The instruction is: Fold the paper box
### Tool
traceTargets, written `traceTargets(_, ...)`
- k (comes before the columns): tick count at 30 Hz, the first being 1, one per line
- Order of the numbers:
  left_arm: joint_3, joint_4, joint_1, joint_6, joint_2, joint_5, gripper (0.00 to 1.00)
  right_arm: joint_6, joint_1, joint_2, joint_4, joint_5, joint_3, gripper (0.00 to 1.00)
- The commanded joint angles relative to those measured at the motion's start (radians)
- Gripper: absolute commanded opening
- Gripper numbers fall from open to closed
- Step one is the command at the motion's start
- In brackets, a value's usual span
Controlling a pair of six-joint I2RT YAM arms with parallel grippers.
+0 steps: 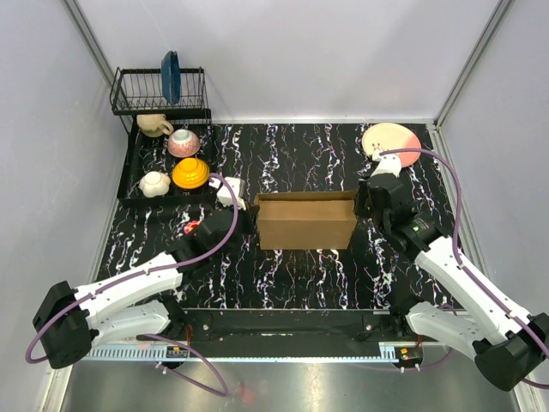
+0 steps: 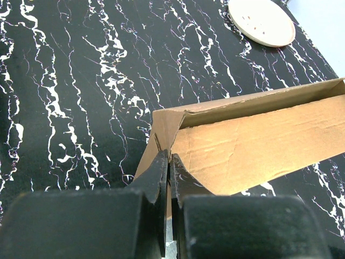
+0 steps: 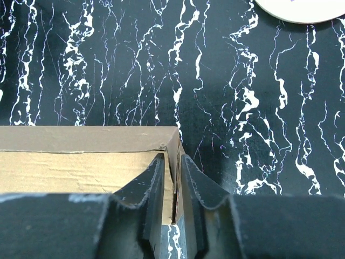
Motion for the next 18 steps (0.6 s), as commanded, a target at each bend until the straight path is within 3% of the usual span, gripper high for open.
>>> traceTargets(1,-0.012,-0.139,-0.012,0.012,0.033,0.035,0.0,-0.018,0.007,-0.001,0.069,0.051,0.031,0.22)
traceTargets(7,-0.02,-0.139,-0.015,0.007,0.03,0.035,0.0,-0.02,0.007,0.0,0.078,0.051,0.011,0.08)
traceTargets(8,-0.021,-0.138,-0.015,0.007,0.03,0.033,0.0,-0.021,0.007,0.0,0.078,0.052,0.008,0.01)
traceTargets(18,-0.062,-0.107,-0.023,-0.016,0.024,0.022,0.0,0.075,0.006,-0.052,0.06,-0.005,-0.13,0.0)
